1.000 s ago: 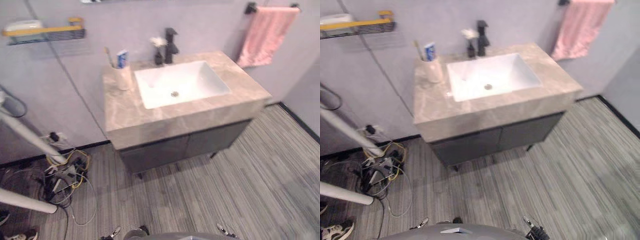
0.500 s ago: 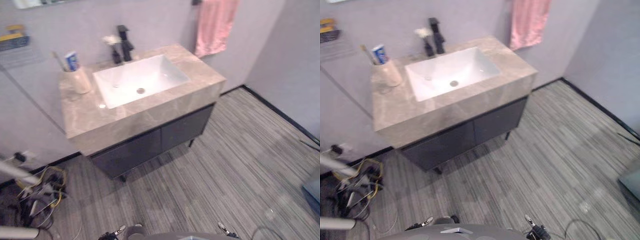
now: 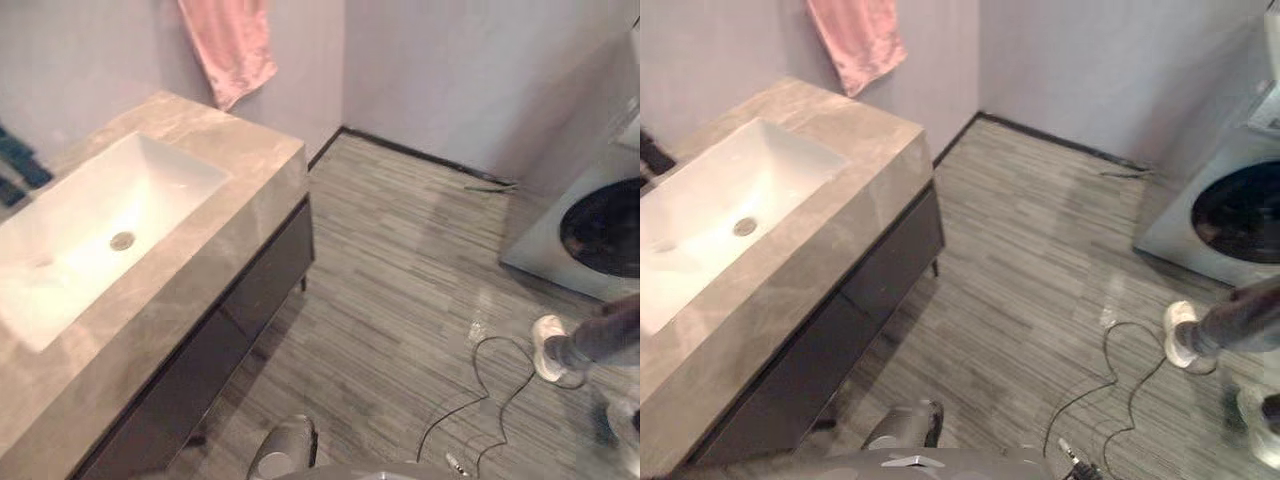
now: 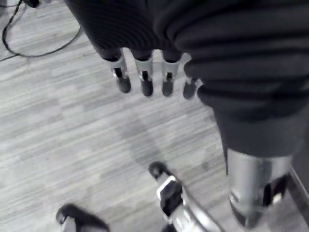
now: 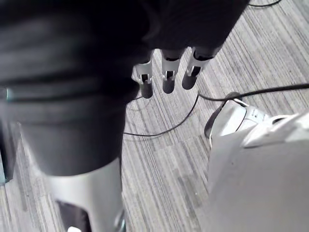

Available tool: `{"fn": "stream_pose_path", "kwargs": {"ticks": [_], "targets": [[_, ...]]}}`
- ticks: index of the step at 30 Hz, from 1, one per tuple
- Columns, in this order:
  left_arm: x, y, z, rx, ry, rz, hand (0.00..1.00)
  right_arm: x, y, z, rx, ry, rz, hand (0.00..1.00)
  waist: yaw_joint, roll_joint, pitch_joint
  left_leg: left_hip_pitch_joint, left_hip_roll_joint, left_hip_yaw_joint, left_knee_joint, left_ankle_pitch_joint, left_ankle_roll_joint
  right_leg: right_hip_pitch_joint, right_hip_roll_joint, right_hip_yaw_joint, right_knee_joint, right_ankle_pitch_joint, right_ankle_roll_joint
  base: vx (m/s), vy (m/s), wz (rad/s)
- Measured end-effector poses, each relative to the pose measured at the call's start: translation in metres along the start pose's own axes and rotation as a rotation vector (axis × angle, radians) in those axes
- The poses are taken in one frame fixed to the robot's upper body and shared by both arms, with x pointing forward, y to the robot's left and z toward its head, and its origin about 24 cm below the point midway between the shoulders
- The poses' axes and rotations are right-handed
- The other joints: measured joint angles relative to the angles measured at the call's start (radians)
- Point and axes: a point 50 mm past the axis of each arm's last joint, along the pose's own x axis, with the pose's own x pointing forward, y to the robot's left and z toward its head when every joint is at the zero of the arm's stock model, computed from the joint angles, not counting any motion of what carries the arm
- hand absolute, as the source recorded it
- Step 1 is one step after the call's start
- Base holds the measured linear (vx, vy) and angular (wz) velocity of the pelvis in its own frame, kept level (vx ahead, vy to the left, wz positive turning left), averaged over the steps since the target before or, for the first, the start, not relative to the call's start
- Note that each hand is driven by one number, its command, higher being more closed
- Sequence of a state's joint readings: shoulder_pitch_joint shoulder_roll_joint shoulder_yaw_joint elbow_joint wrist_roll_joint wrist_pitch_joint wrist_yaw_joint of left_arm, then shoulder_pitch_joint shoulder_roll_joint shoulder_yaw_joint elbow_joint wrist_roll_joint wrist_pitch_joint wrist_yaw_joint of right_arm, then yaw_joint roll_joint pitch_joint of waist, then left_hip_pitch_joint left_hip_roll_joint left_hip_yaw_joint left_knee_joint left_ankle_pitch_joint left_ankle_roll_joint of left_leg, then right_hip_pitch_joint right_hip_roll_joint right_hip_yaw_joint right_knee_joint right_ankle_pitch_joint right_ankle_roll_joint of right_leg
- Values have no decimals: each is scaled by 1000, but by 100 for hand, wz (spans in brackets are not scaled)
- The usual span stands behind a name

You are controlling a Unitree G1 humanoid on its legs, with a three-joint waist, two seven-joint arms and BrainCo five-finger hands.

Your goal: Organize washtable

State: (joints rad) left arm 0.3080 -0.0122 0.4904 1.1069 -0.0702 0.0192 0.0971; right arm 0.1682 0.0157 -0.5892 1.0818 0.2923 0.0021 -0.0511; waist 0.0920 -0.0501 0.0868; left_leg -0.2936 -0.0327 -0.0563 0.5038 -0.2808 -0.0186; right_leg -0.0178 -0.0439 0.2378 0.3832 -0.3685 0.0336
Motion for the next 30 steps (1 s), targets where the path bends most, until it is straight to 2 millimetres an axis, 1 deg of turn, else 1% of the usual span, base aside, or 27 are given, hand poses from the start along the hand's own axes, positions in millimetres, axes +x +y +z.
{"fn": "stream_pose_path", "kwargs": {"ticks": [1, 2, 3, 4, 5, 7, 8, 9, 10, 11, 12, 13, 14, 15, 16, 17, 18, 19, 20, 22, 23, 25, 26, 27, 28, 29, 30], "targets": [[1, 2, 5, 12, -12, 2, 0, 0, 0, -2, 0, 6, 2, 0, 0, -7, 1, 10, -3, 1, -7, -4, 4, -6, -2, 0, 24, 3, 6, 349, 4, 1], [2, 3, 14, 39, -38, 1, 0, 0, -1, -4, -6, 18, 4, 0, -1, -11, 2, 35, -6, 6, -31, -6, 9, -37, 0, -9, 106, 21, 58, 293, -9, -4], [3, 0, 29, 64, -83, -9, 0, 0, 1, -3, -31, 13, 14, 0, -4, -9, 5, 73, -1, 16, -64, -7, 17, -87, 1, -37, 224, 57, 129, 274, -10, -15], [3, -1, 34, 75, -104, -12, 0, 1, 2, 0, -51, 6, 21, 0, -5, -4, 10, 98, 5, 27, -82, -6, 22, -112, -5, -55, 287, 81, 162, 254, -51, -45], [3, -3, 40, 86, -132, -19, 0, 2, 5, 6, -76, -11, 34, 0, -1, 1, 25, 174, 20, 64, -125, -5, 27, -144, -30, -122, 394, 86, 160, 206, -135, -81], [2, -13, 49, 77, -166, -51, 0, 3, 10, 19, -130, -49, 54, 0, -2, 25, 33, 289, 56, 126, -195, -4, 27, -182, -110, -345, 452, 50, 93, 91, -201, -116], [2, -16, 54, 81, -183, -59, 0, 4, 18, 28, -160, -76, 76, 0, -1, 37, 36, 338, 87, 176, -220, -3, 23, -213, -150, -501, 427, 25, 45, -140, -199, -138], [1, -20, 62, 80, -209, -66, 0, 5, 26, 34, -183, -96, 98, 0, -3, 40, 36, 360, 113, 215, -224, -2, 22, -242, -172, -637, 334, 31, 23, -203, -181, -131], [1, -22, 65, 79, -217, -73, 0, 5, 30, 36, -192, -100, 107, 0, -2, 40, 37, 373, 123, 240, -223, -2, 21, -248, -173, -699, 261, 58, -4, -170, -159, -126], [1, -24, 66, 67, -217, -82, 0, 4, 35, 34, -205, -96, 120, 0, 0, 29, 38, 398, 122, 279, -217, 0, 12, -241, -165, -806, 82, 176, -61, -94, -129, -97], [1, -23, 66, 63, -219, -82, 0, 4, 35, 31, -204, -90, 120, 0, 0, 19, 42, 414, 113, 288, -209, -4, 4, -237, -159, -827, -2, 276, -96, 21, -213, -119], [2, -23, 61, 61, -194, -83, 0, 5, 32, 34, -184, -96, 107, 0, 0, 22, 46, 427, 123, 284, -167, -22, -24, -221, -135, -822, -24, 291, -145, 98, -257, -104], [2, -24, 59, 63, -185, -85, 0, 5, 30, 36, -179, -99, 99, 0, -4, 39, 50, 406, 131, 247, -132, -29, -32, -214, -113, -787, -55, 285, -140, 112, -277, -91], [2, -27, 58, 66, -184, -91, 0, 6, 27, 38, -169, -101, 90, 0, -12, 53, 56, 408, 134, 229, -167, -41, -29, -204, -97, -780, -69, 286, -139, -56, -244, -43], [1, -32, 57, 69, -176, -105, 0, 6, 22, 41, -145, -108, 70, 0, -35, 76, 65, 390, 161, 212, -255, -18, -43, -194, -78, -787, -80, 279, -137, -172, -195, -28], [2, -33, 55, 68, -165, -105, 0, 6, 20, 42, -130, -105, 61, 0, -41, 79, 68, 391, 172, 211, -285, 1, -65, -194, -63, -773, -73, 264, -130, -146, -202, -29], [2, -32, 54, 72, -158, -102, 0, 6, 19, 41, -130, -102, 59, 0, -47, 79, 62, 397, 174, 214, -273, 19, -85, -188, -56, -764, -79, 253, -119, -39, -153, -29], [3, -30, 55, 75, -155, -96, 0, 6, 20, 39, -130, -97, 61, 0, -56, 68, 62, 392, 175, 215, -255, 26, -84, -184, -52, -755, -86, 249, -116, 21, -166, -28], [4, -27, 57, 82, -153, -89, 0, 6, 19, 34, -125, -80, 60, 0, -59, 49, 60, 385, 180, 228, -196, 35, -91, -171, -37, -733, -108, 245, -118, -3, -214, -62], [5, -25, 58, 76, -138, -81, 0, 6, 17, 30, -120, -62, 52, 0, -52, 42, 60, 352, 210, 253, -22, 60, -86, -127, 7, -676, -152, 242, -123, -25, -236, -100], [5, -23, 56, 62, -133, -78, 0, 6, 18, 29, -117, -60, 54, 0, -50, 38, 59, 326, 221, 265, 99, 111, -72, -101, 28, -621, -173, 241, -125, -61, -183, -108], [5, -22, 50, 52, -119, -76, 0, 6, 18, 29, -115, -67, 57, 0, -48, 32, 48, 273, 234, 258, 239, 157, -31, -82, 51, -550, -196, 240, -120, -13, -190, -144], [4, -23, 45, 28, -107, -82, 0, 6, 18, 30, -114, -72, 59, 0, -49, 47, 38, 248, 227, 236, 281, 130, -20, -74, 80, -479, -203, 239, -121, 36, -174, -181], [3, -26, 41, -10, -103, -88, 0, 5, 18, 31, -111, -84, 61, 0, -48, 60, 32, 213, 204, 179, 291, 87, -30, -68, 103, -425, -206, 235, -127, 11, -122, -157], [3, -26, 41, -16, -104, -89, 0, 5, 18, 30, -110, -85, 64, 0, -48, 61, 31, 193, 181, 141, 288, 61, -39, -63, 112, -395, -208, 233, -129, -98, -74, -147], [3, -25, 41, -18, -111, -90, 0, 4, 19, 27, -105, -77, 66, 0, -47, 57, 32, 163, 137, 78, 253, 17, -54, -43, 119, -350, -218, 233, -127, -148, -1, -131], [2, -25, 42, -18, -116, -95, 0, 4, 21, 27, -108, -79, 73, 0, -47, 55, 33, 138, 113, 55, 192, -16, -53, -16, 128, -302, -226, 232, -123, -164, 40, -126]]}}
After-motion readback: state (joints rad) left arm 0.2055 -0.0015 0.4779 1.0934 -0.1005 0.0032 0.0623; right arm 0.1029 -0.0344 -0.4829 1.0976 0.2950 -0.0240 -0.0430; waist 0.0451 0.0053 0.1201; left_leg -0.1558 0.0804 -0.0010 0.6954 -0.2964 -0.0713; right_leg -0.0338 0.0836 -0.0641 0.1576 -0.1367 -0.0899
